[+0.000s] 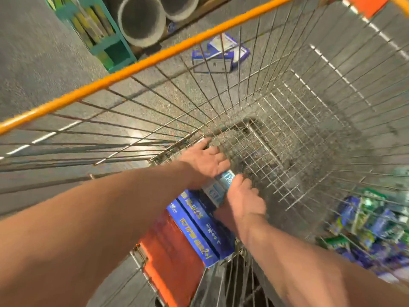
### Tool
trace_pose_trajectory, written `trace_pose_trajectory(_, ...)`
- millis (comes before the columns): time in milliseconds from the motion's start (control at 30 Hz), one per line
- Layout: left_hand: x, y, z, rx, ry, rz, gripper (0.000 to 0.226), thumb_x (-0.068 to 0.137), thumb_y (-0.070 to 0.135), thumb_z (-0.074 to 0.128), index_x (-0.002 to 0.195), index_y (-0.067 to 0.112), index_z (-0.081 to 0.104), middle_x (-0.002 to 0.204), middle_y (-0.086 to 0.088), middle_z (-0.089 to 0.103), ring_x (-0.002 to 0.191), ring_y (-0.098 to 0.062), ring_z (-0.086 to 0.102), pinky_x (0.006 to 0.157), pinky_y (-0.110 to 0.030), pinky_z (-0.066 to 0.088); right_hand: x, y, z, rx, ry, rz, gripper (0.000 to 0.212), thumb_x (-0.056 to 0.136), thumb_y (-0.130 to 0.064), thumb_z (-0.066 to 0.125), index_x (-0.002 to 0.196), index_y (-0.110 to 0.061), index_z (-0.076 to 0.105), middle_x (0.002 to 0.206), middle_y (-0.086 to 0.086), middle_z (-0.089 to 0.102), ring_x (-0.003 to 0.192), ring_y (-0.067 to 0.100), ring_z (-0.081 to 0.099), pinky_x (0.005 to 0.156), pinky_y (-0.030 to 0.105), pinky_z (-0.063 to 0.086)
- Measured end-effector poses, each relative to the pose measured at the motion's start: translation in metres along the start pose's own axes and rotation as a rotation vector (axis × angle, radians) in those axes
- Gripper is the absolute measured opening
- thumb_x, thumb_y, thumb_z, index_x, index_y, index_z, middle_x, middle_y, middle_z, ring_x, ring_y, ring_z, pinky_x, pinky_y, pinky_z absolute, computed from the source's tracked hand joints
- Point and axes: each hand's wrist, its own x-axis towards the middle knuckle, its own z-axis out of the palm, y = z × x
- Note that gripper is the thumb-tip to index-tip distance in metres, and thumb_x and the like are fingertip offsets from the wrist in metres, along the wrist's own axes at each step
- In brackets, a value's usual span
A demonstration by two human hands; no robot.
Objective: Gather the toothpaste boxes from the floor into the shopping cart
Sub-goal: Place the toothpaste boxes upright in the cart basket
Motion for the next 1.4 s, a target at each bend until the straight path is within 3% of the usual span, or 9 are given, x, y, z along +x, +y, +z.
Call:
trace_pose_trajectory(133,0.005,0.009,0.003,0.028,-0.091,0.02,0.046,0.103,0.017,0.034,0.148,0.02,0.028,0.146,-0.003,0.042,0.145,-0.025,0.032,0.123,-0.055,0.002,0.0,0.005,0.006,0.035,-0.169,-0.002,0.01,0.078,-0.007,0.043,0.087,-0.005,0.044,0.056,0.008,0.055,0.035,0.022,0.056,0.027,0.021,0.035)
trace_pose_trajectory(300,0.011,0.007,0.017,-0.072,-0.09,-0.007,0.06,0.1,0.028,0.047,0.154,0.025,0.019,0.16,-0.002,0.03,0.155,-0.023,0.014,0.124,-0.055,-0.005,0.008,0.012,0.009,-0.074,-0.342,0.013,0.056,0.078,-0.032,0.08,0.104,-0.012,0.035,0.092,0.007,0.064,0.07,0.026,0.071,0.049,0.032,0.052)
trace_pose_trajectory(467,0.004,0.005,0.007,-0.132,-0.224,0.001,0.08,0.098,0.041,0.048,0.163,0.023,0.006,0.171,0.001,0.003,0.158,-0.022,-0.005,0.123,-0.052,-0.013,0.009,0.021,0.004,-0.023,-0.505,-0.052,0.033,0.105,-0.028,0.051,0.125,-0.011,0.031,0.123,0.011,0.052,0.103,0.031,0.065,0.067,0.038,0.049)
trace_pose_trajectory(533,0.002,0.005,0.008,-0.122,-0.277,-0.008,0.096,0.094,0.057,0.056,0.163,0.024,-0.002,0.171,0.004,-0.005,0.157,-0.021,-0.011,0.12,-0.048,-0.016,0.008,0.02,0.002,0.0,-0.53,-0.063,0.039,0.104,-0.028,0.055,0.13,-0.01,0.032,0.127,0.013,0.051,0.107,0.033,0.063,0.075,0.041,0.052)
trace_pose_trajectory(633,0.002,0.011,0.01,-0.074,-0.271,-0.036,0.086,0.1,0.053,0.047,0.163,0.023,-0.003,0.171,0.001,-0.005,0.157,-0.021,-0.011,0.121,-0.048,-0.012,0.007,0.014,0.0,0.014,-0.581,-0.05,0.053,0.1,-0.03,0.062,0.138,-0.008,0.03,0.131,0.017,0.052,0.114,0.036,0.062,0.085,0.043,0.053)
trace_pose_trajectory(800,0.004,0.022,0.02,0.059,-0.244,-0.056,0.082,0.099,0.031,0.039,0.162,0.014,-0.01,0.171,-0.008,-0.01,0.156,-0.028,-0.012,0.118,-0.052,-0.013,0.007,0.013,-0.014,-0.09,-0.593,-0.081,0.038,0.105,-0.02,0.051,0.135,-0.005,0.035,0.129,0.017,0.055,0.112,0.035,0.063,0.08,0.04,0.051)
trace_pose_trajectory(867,0.0,0.024,0.022,0.11,-0.249,-0.053,0.084,0.097,0.029,0.037,0.161,0.012,-0.014,0.17,-0.009,-0.014,0.156,-0.029,-0.013,0.117,-0.052,-0.014,0.005,0.012,-0.02,-0.152,-0.602,-0.112,0.042,0.104,-0.013,0.049,0.141,-0.002,0.031,0.132,0.018,0.056,0.113,0.031,0.064,0.079,0.038,0.053)
trace_pose_trajectory(1033,-0.028,0.026,-0.003,-0.161,-0.254,-0.107,0.086,0.098,0.026,0.044,0.161,0.017,-0.014,0.169,-0.003,-0.018,0.156,-0.023,-0.015,0.125,-0.046,-0.006,0.008,0.007,-0.056,-0.118,-0.625,-0.043,0.087,0.095,-0.049,0.066,0.153,-0.006,0.019,0.142,0.013,0.053,0.121,0.03,0.061,0.085,0.039,0.053)
trace_pose_trajectory(1400,-0.174,0.035,-0.173,-0.158,-0.165,-0.354,0.084,0.094,0.019,0.058,0.164,0.022,0.011,0.171,0.002,0.009,0.156,-0.02,0.017,0.12,-0.044,0.032,-0.046,0.029,-0.263,-0.078,-0.462,-0.103,0.067,0.098,-0.06,0.049,0.144,-0.014,0.035,0.115,0.005,0.063,0.1,0.021,0.066,0.052,0.026,0.033)
